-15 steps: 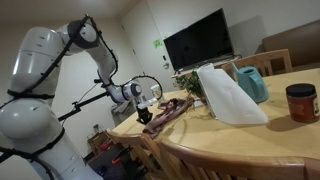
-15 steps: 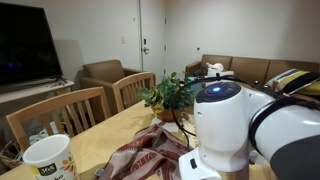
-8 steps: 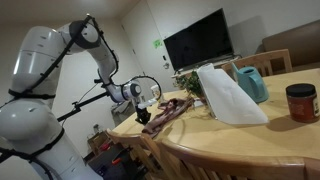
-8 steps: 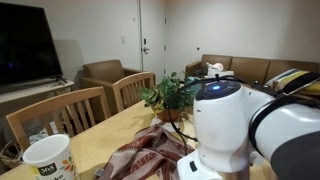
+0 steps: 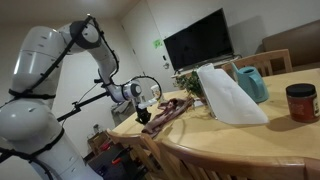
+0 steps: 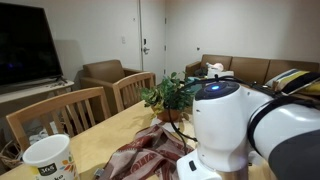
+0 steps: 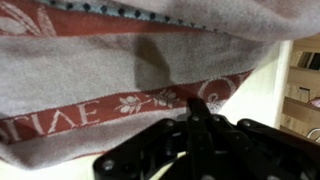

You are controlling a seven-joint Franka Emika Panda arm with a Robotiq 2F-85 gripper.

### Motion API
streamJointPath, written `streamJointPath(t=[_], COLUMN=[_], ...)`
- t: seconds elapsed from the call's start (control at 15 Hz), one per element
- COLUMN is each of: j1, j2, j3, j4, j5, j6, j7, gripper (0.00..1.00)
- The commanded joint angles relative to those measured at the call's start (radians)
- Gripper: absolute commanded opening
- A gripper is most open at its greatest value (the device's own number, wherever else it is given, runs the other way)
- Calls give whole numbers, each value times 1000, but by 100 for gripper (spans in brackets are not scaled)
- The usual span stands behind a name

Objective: Straighten the red cloth

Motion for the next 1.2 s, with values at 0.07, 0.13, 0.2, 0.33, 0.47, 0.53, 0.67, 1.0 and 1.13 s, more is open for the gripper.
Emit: streamJointPath(t=[0.07,0.13,0.2,0.33,0.47,0.53,0.67,1.0,1.13], j1=[-28,-22,-16,-6,3,11,19,42,56], j2=[7,15,20,28,36,41,55,96,106], j3=[33,32,29,27,26,24,26,29,26], j4=[11,15,19,29,40,47,61,111,132], j5=[44,48,52,53,53,49,48,46,41], j6=[-44,-62,-75,-106,-139,-157,-181,-244,-275], j7=[-50,-54,-58,-63,-62,-58,-62,-83,-88], gripper=[0,0,0,0,0,0,0,0,0])
